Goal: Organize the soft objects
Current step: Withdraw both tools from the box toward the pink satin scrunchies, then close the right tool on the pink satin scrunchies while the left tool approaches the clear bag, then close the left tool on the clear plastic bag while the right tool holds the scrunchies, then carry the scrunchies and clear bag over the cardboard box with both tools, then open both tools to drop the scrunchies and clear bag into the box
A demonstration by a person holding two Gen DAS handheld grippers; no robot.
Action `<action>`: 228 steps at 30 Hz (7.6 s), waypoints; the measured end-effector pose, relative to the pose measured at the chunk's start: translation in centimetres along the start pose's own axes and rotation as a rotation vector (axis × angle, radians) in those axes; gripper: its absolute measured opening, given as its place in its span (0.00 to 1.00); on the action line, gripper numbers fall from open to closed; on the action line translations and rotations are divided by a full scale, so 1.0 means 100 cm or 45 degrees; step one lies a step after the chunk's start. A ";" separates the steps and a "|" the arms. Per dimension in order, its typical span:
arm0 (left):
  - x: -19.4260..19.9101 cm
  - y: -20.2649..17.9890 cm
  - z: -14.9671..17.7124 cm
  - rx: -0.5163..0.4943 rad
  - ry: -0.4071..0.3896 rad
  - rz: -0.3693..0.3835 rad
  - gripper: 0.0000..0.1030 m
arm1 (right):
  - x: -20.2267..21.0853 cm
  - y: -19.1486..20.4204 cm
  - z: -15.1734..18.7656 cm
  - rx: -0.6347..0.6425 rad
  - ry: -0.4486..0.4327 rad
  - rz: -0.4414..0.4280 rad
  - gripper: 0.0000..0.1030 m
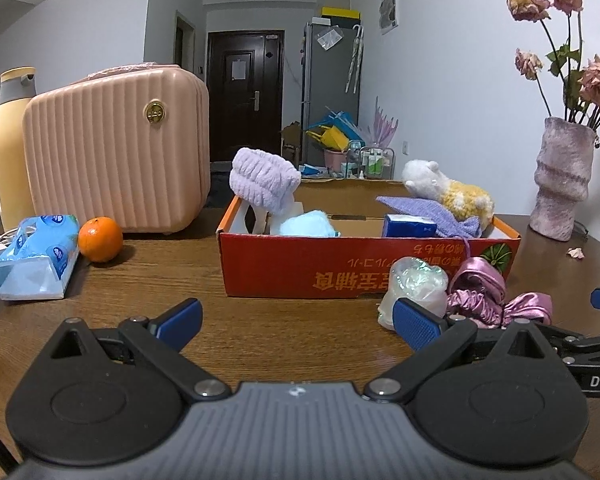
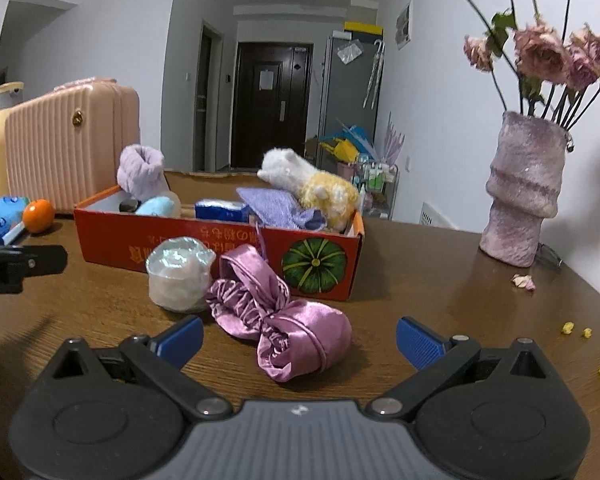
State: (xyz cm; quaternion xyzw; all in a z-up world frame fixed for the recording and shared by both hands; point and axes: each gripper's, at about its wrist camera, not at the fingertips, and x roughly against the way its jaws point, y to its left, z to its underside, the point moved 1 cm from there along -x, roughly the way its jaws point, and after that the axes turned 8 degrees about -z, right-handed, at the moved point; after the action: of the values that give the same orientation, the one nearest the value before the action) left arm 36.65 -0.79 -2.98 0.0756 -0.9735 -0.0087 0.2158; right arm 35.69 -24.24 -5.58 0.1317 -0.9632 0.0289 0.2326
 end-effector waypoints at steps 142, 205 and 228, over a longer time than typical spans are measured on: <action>-0.043 -0.068 -0.052 0.002 -0.092 0.076 0.45 | -0.027 -0.024 -0.040 -0.070 -0.323 0.070 0.41; -0.147 -0.051 -0.091 0.005 -0.275 -0.176 0.65 | -0.159 0.013 -0.100 0.023 -0.313 0.026 0.46; -0.131 -0.031 -0.093 0.155 -0.288 -0.177 1.00 | -0.140 0.006 -0.095 0.001 -0.353 0.029 1.00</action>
State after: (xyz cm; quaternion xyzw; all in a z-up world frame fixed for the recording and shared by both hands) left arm 52.75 -1.69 -0.14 0.1543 -0.9827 0.0270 0.0987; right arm 51.71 -19.19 -3.44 0.1236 -0.9875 0.0133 0.0970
